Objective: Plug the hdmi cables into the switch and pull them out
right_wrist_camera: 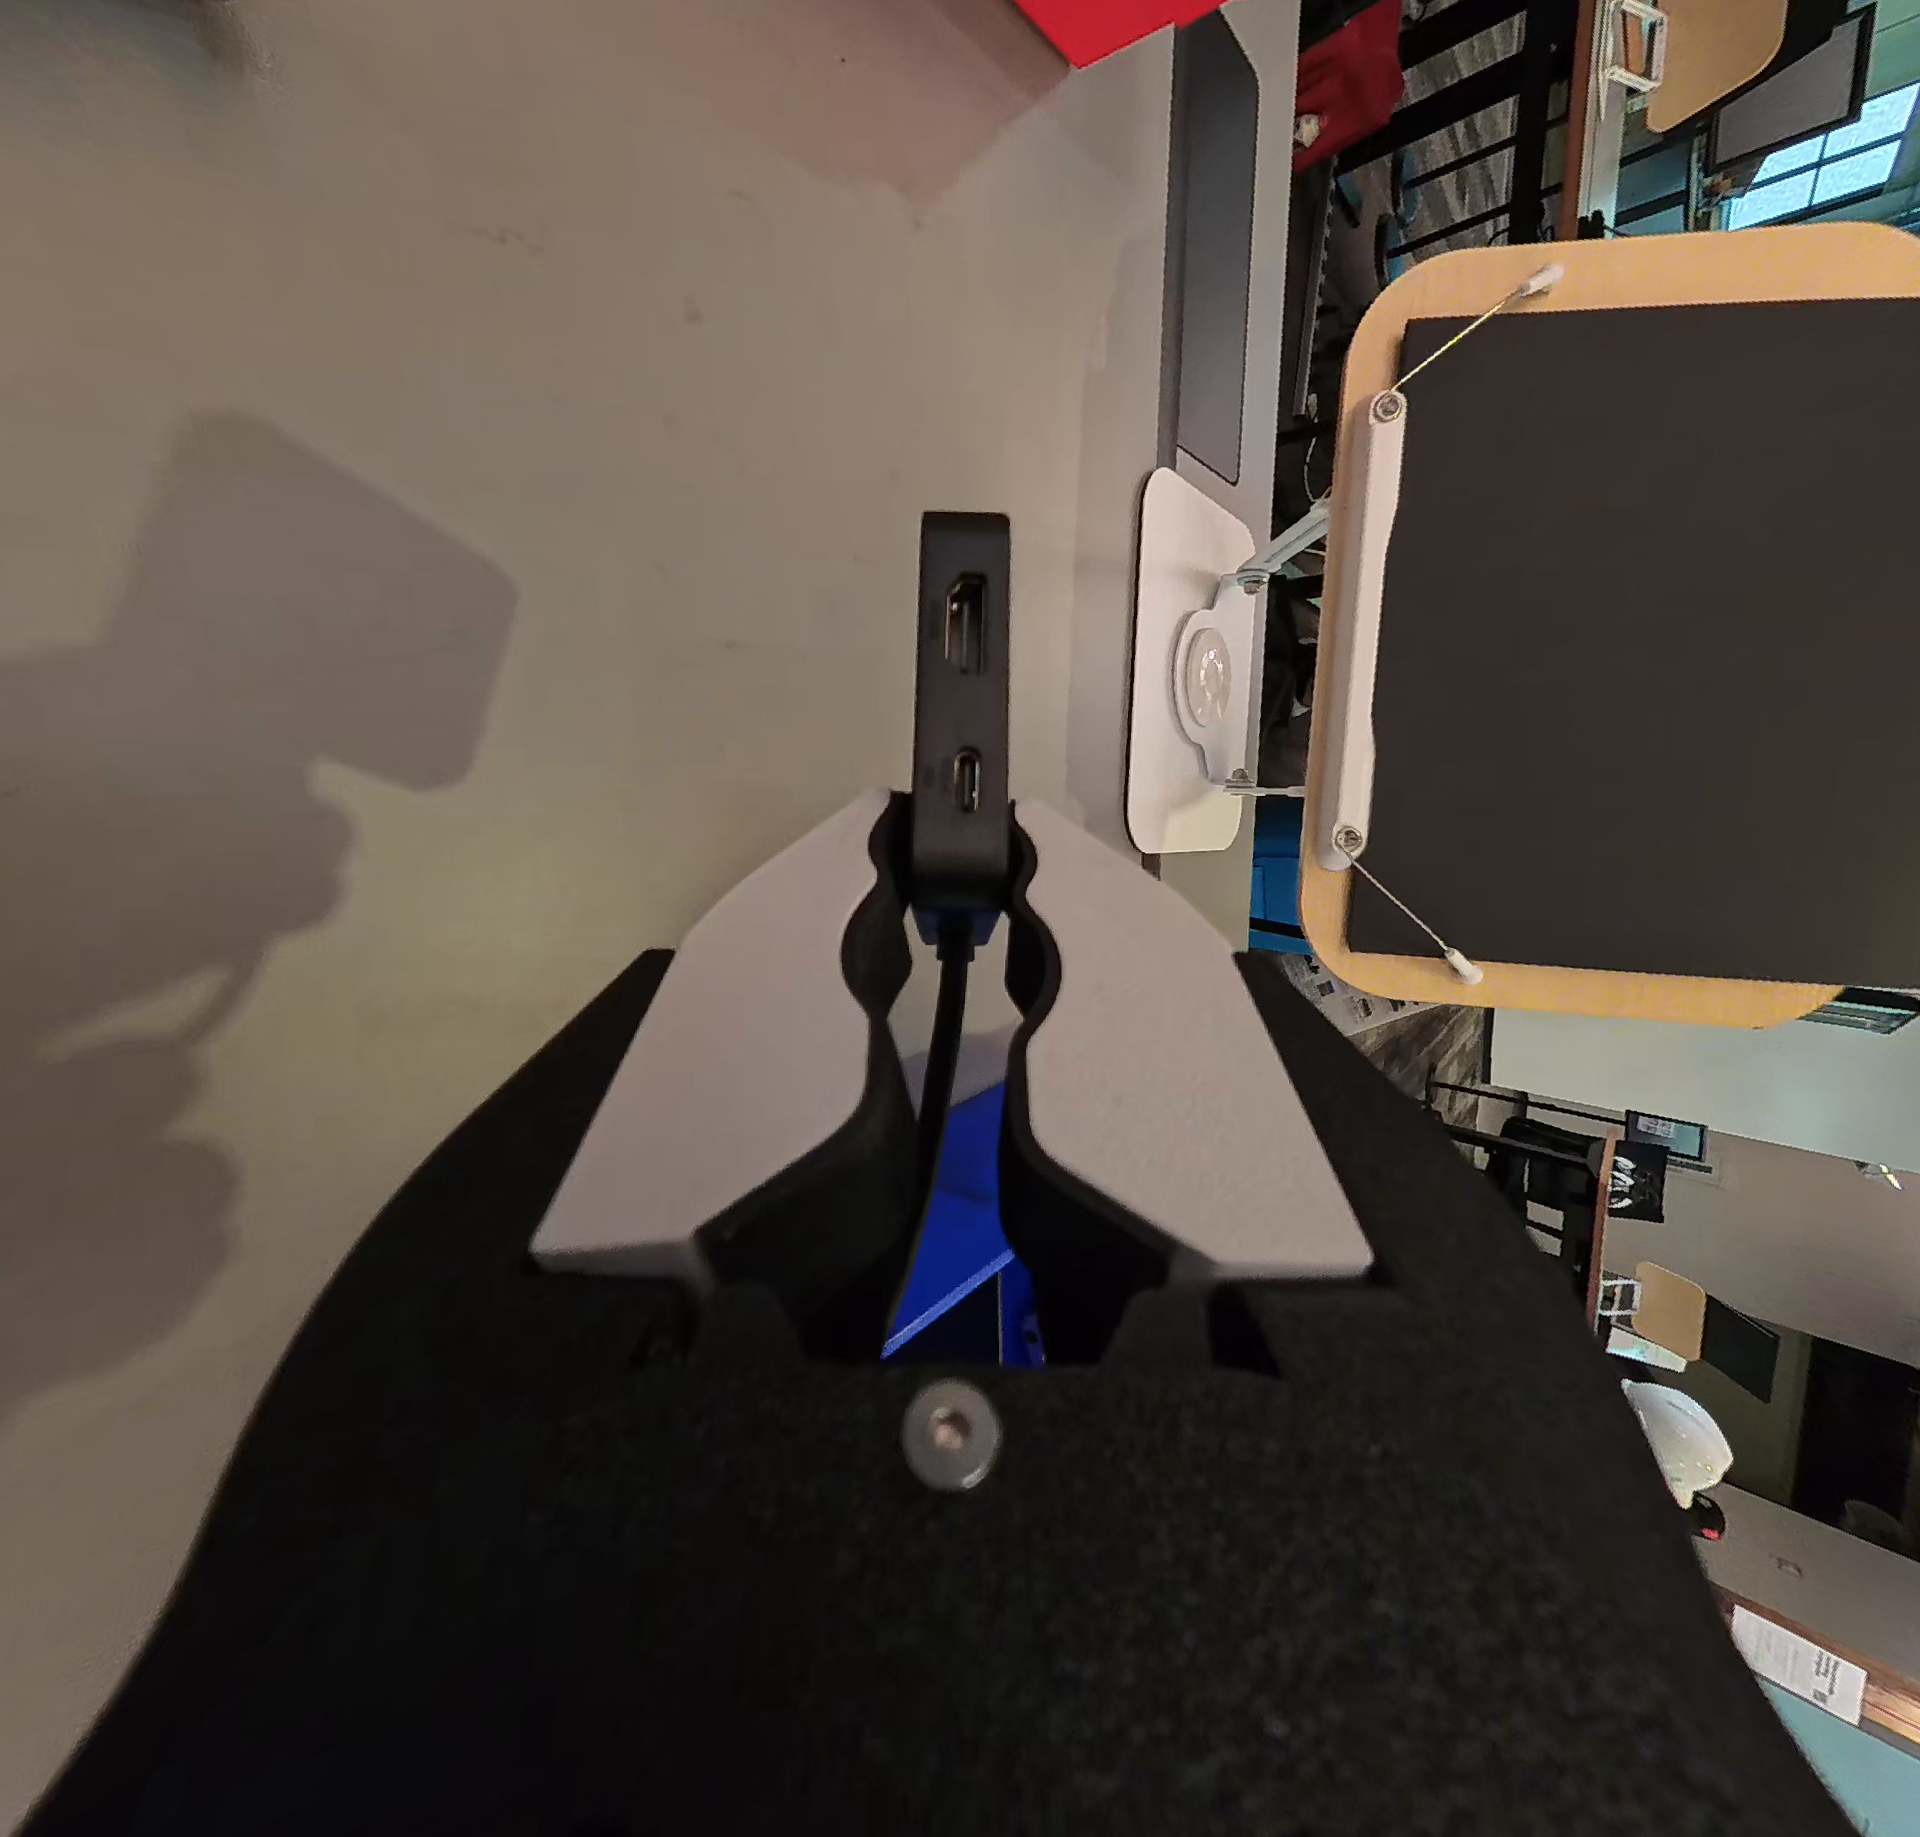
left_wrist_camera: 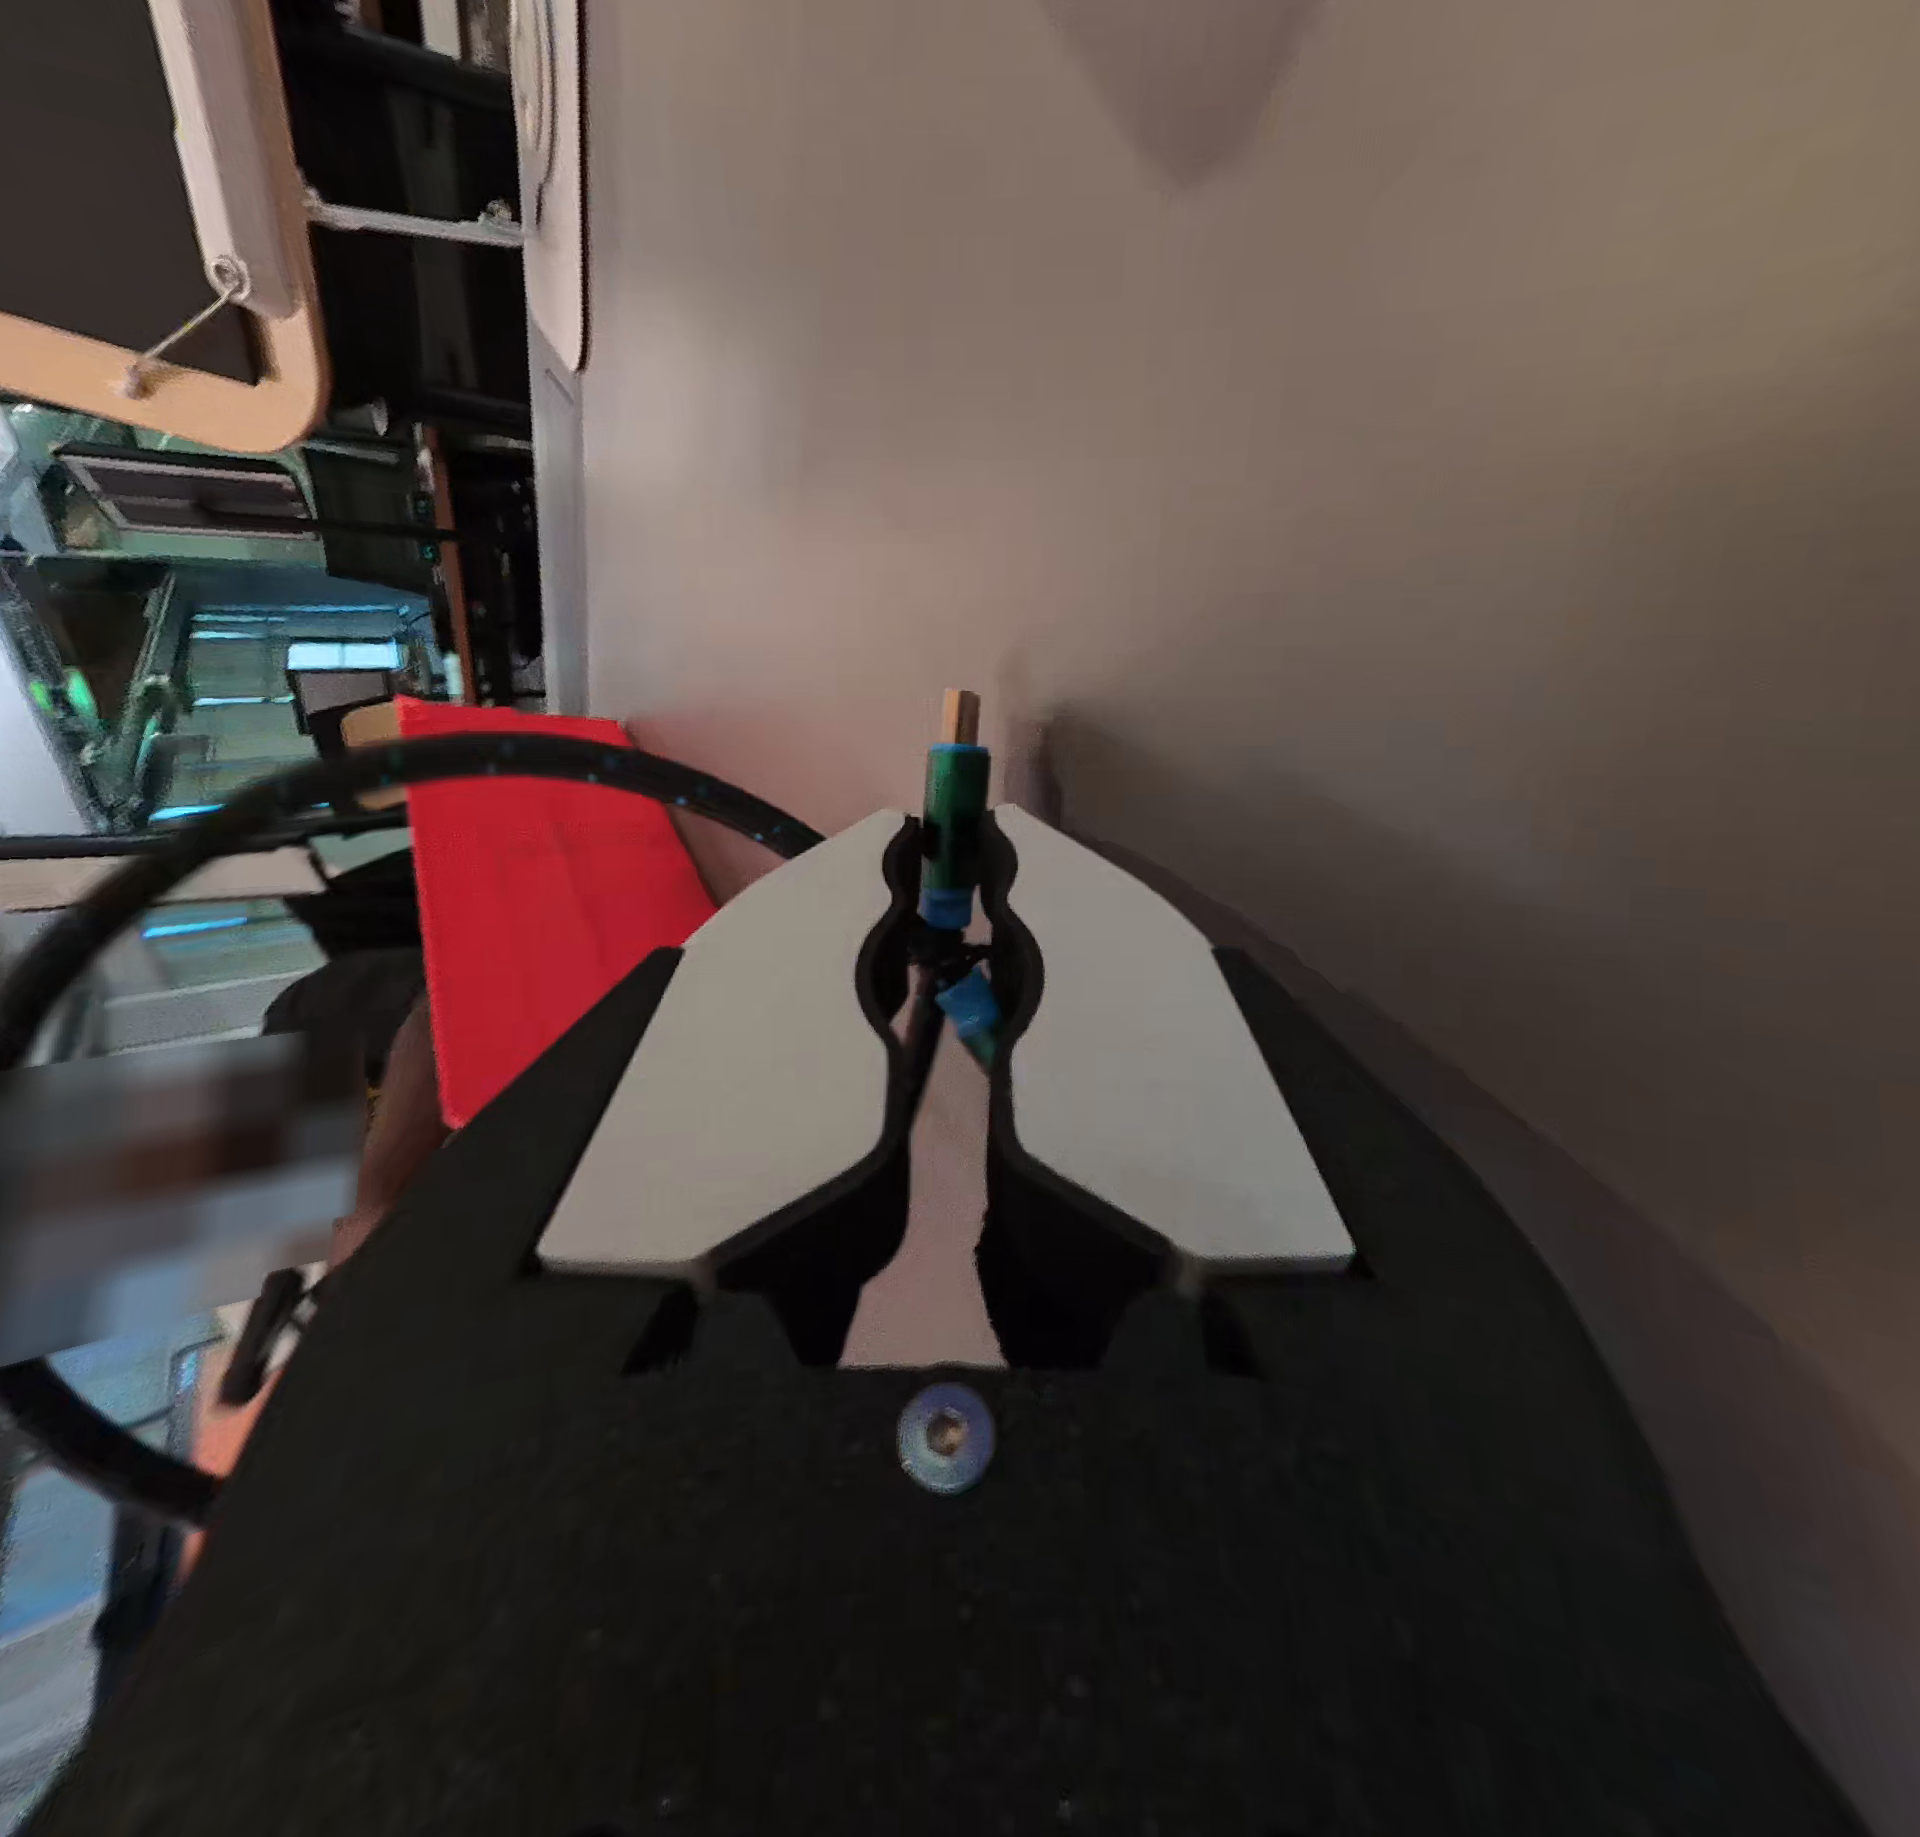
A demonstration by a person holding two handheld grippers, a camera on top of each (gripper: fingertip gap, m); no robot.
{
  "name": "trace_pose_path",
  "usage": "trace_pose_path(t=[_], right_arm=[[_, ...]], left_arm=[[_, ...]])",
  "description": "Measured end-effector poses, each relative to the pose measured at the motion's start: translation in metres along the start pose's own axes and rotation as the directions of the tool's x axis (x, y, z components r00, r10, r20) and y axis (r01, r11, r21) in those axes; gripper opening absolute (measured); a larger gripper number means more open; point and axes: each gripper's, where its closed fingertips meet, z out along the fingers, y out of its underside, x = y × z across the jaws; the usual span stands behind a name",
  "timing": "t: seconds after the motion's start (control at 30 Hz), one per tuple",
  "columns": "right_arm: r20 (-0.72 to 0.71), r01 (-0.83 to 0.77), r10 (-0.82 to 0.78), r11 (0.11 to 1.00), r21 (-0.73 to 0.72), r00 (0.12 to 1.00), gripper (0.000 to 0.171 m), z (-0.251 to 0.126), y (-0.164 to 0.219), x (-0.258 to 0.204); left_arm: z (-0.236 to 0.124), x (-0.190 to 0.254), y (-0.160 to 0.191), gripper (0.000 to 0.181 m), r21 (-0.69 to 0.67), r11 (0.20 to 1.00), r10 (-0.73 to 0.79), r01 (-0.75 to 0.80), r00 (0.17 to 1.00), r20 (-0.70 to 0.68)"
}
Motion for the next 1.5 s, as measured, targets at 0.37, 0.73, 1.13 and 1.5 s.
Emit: trace_pose_path(t=[0.37,0.73,1.13,1.5], right_arm=[[0.014,-0.011,0.011,1.0,-0.028,1.0,0.015,0.002,0.009,-0.001],[0.021,-0.017,0.018,1.0,-0.025,1.0,0.015,0.003,0.009,-0.002],[0.026,-0.008,0.009,1.0,-0.03,1.0,0.015,0.0,0.007,-0.001],[0.029,-0.009,0.01,1.0,-0.024,1.0,0.015,-0.002,0.008,-0.001]], left_arm=[[-0.027,0.014,-0.029,0.034,0.179,0.884,-0.355,0.433,0.868,-0.347],[-0.054,-0.02,0.009,0.051,0.047,0.535,-0.516,0.844,0.37,-0.772],[-0.029,-0.006,-0.003,0.04,-0.23,0.809,-0.434,0.541,0.285,-0.855],[-0.008,0.014,-0.005,0.039,-0.482,0.755,-0.592,0.444,0.146,-0.793]])
